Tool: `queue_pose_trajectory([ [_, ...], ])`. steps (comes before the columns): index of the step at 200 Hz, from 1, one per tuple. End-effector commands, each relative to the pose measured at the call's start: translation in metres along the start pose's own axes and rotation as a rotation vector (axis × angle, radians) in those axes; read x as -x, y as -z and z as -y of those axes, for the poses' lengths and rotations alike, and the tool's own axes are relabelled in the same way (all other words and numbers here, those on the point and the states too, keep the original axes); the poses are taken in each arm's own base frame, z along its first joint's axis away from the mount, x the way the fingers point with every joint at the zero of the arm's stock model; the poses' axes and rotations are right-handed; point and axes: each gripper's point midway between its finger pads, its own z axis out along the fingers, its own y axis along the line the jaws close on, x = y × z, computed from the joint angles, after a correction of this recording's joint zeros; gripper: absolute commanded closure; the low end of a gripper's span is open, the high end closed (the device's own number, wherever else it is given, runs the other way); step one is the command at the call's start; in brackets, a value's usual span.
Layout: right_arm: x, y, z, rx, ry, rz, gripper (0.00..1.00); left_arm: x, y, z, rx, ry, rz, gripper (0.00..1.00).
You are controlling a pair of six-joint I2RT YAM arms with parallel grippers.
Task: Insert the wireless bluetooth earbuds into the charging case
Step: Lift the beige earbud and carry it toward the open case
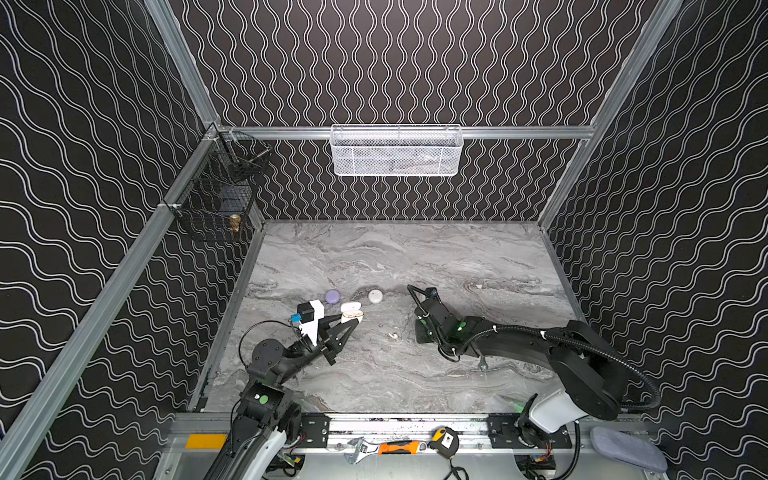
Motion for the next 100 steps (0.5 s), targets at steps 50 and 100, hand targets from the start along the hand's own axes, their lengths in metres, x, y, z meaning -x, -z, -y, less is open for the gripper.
queue_pose_trajectory([
  [50,0.029,0.025,-0.014,0.131,-0.080,0.130,0.91,0.012,-0.001,0.026,-0.159,-0.063,0.057,1.00],
  [100,0.075,0.130,-0.054,0.470,-0.084,0.441,0.94,0.025,0.004,0.044,-0.254,-0.098,0.127,1.00],
])
